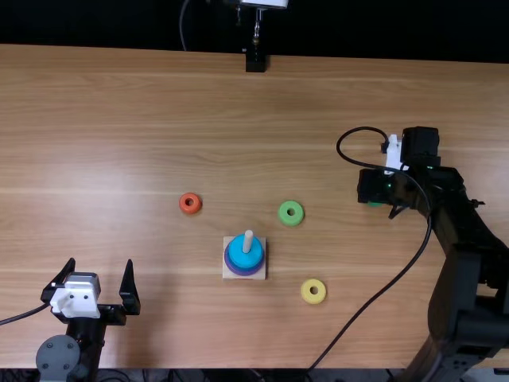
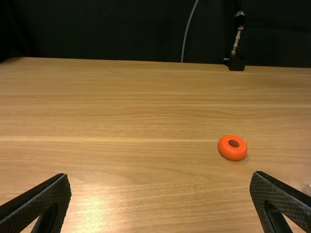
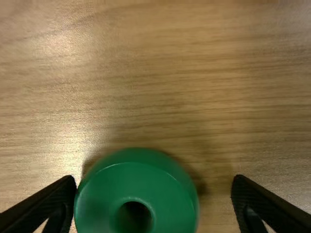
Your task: Build the Hanoi tower: stack the rings onto the peg from bottom to top in this color order: purple, dark blue, light blue, dark green, light green, yellow, orange.
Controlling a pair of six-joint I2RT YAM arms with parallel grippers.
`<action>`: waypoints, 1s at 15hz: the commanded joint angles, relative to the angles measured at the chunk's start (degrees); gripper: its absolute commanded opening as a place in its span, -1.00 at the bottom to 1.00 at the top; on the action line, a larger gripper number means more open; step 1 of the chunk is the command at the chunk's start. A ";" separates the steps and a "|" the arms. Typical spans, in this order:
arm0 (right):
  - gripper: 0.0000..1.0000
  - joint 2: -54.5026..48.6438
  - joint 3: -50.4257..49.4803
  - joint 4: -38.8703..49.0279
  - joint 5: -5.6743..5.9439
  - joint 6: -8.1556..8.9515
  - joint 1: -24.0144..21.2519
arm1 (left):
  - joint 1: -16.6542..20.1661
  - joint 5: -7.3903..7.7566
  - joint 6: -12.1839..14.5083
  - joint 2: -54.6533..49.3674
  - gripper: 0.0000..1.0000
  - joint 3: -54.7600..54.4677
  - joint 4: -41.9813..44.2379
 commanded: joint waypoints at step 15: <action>-1.00 -0.28 18.19 -32.57 -0.16 -3.11 9.32 | -0.06 -0.36 0.41 -0.71 1.00 -3.61 -1.30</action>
